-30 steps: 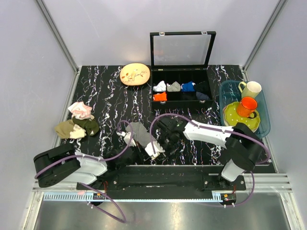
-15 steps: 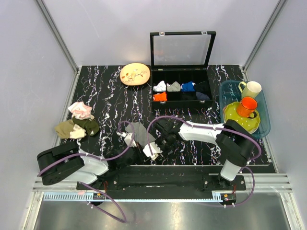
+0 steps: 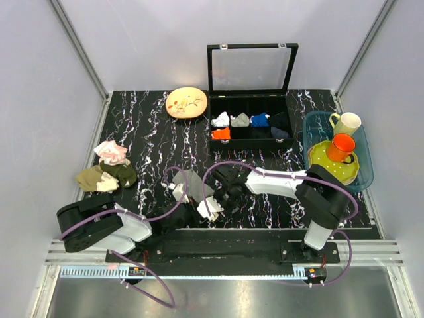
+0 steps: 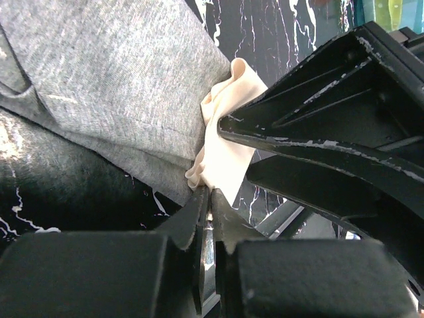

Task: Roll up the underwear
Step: Roll the underwear to the center of the board.

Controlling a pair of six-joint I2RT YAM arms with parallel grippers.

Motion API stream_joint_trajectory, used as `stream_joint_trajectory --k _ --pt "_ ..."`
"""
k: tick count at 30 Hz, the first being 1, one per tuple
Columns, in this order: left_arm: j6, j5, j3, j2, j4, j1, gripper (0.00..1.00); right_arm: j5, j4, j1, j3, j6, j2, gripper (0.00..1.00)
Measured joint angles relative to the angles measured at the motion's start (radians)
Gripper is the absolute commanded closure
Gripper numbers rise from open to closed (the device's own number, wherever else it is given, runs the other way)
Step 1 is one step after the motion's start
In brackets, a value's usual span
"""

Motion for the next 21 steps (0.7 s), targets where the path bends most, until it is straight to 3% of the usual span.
stream_joint_trajectory --k 3,7,8,12,15,19,20,21 --pt "0.0 0.002 0.0 0.0 0.0 0.002 0.85 0.002 0.009 0.0 0.005 -0.011 0.008 0.46" --pt "-0.003 0.006 0.0 -0.003 -0.003 0.008 0.73 0.0 0.018 0.0 0.025 -0.025 0.031 0.64" --pt "-0.002 0.006 0.0 -0.011 -0.006 0.01 0.69 0.0 0.018 0.001 0.032 -0.027 0.037 0.74" --pt "0.009 -0.002 -0.001 -0.124 -0.067 0.024 0.49 -0.001 0.005 0.001 0.067 -0.033 0.068 0.88" --pt "0.048 -0.026 -0.002 -0.342 -0.228 0.03 0.36 -0.014 -0.032 0.0 0.103 -0.022 0.089 0.91" --pt "0.122 -0.118 -0.021 -0.764 -0.643 0.035 0.21 -0.087 -0.088 0.012 0.154 0.008 0.127 0.92" --pt "0.134 -0.144 -0.022 -0.863 -0.722 0.037 0.11 -0.091 -0.111 0.011 0.161 0.014 0.137 0.91" --pt "0.148 -0.177 -0.019 -1.0 -0.811 0.037 0.11 -0.1 -0.128 0.006 0.171 0.025 0.143 0.92"
